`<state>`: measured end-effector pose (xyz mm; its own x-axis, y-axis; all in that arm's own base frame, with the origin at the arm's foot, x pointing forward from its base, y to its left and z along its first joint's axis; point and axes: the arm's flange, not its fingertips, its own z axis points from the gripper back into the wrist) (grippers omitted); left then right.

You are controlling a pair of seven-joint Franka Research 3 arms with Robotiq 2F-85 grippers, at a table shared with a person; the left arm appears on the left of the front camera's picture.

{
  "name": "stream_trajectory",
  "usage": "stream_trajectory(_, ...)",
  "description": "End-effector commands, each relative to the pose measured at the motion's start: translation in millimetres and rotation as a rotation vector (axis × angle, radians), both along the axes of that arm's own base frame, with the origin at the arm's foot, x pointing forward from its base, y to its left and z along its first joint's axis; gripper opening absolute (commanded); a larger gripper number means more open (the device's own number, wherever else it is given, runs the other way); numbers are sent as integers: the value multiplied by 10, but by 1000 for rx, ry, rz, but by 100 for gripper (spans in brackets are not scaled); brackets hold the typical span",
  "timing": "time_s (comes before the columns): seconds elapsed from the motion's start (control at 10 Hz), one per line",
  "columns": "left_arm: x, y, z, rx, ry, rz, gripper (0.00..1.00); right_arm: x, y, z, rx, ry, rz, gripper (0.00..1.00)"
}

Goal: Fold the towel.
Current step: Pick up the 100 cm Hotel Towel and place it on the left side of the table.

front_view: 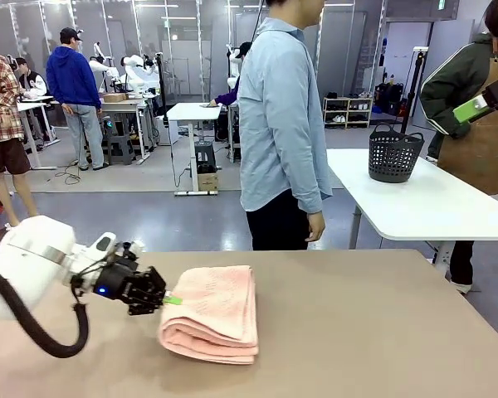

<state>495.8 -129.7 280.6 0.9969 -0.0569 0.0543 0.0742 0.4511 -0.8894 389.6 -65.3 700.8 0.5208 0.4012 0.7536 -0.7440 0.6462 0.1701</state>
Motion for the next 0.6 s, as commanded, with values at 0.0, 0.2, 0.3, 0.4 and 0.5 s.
stream_trajectory(0.0, 5, 441, 160, -19, 15, -42, 9, -3, 6, 8, -7, -3, -2, 100)
stream_trajectory(0.2, 57, 860, 312, -10, -17, -56, 9, -3, 6, 8, -7, -3, -2, 100)
stream_trajectory(0.3, 89, 1040, 373, 9, -32, -54, 9, -3, 6, 8, -7, -3, -2, 100)
stream_trajectory(0.4, 122, 1323, 456, 77, -73, -50, 9, -3, 6, 8, -7, -3, -2, 100)
stream_trajectory(0.5, 141, 1486, 500, 90, -83, -49, 9, -3, 6, 8, -7, -3, -2, 100)
